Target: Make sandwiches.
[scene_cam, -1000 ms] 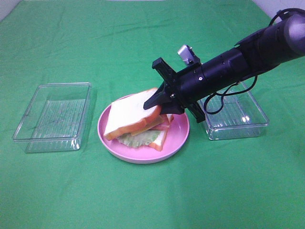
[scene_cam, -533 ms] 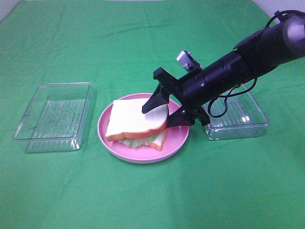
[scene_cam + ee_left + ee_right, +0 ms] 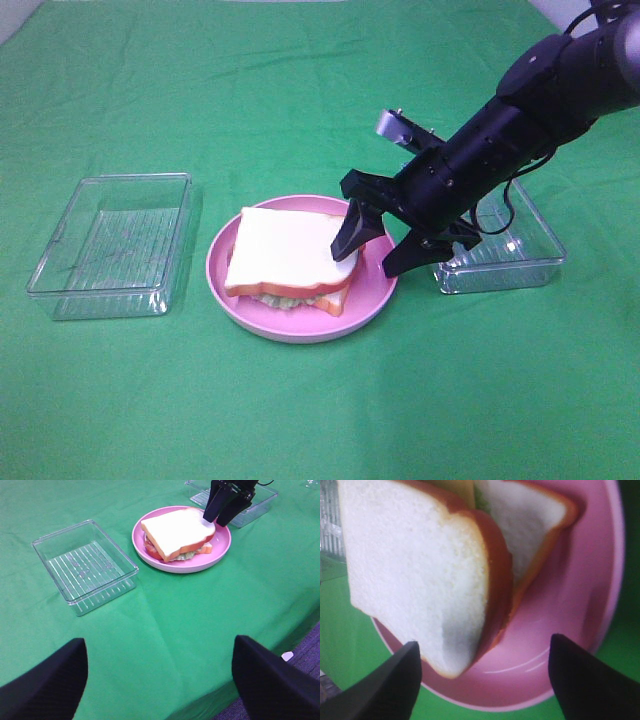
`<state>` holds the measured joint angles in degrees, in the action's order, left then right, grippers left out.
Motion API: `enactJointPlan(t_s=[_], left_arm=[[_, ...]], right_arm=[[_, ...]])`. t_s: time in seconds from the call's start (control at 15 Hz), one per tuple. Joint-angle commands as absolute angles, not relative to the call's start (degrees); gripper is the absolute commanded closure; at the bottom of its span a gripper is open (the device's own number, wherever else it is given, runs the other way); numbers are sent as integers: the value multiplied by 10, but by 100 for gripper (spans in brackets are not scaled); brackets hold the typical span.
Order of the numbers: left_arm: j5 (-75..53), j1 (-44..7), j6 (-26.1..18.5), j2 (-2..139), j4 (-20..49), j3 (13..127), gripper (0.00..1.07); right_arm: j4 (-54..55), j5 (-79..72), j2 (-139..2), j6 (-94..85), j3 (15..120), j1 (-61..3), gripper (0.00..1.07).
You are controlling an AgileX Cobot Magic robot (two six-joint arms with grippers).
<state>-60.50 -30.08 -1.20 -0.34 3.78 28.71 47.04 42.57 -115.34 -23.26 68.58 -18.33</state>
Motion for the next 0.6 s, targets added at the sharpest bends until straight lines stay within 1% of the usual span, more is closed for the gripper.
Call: enactJointPlan(t_s=[0.07,0.13,0.2,0.27,0.47,0.6], left_arm=[[-599,-300,-13,-14,38,286,31],[-599,-300,-13,-14,38,286,31],[-599,-300,-13,-14,38,286,31],[-599,-300,-13,-14,38,286,31],[-599,-300,-13,-14,38,286,31],[-599,-300,-13,-14,38,286,31]], right_arm=[[394,423,-1118,-195,684,-182,39],[350,429,-1098,-171,684,-182,39],[269,440,-1050,-113,684,-182,39],[231,446,-1023,-88,682,-182,39],[156,466,-939,-52,659,-182,39],[135,482,-855,-51,618,-182,40]])
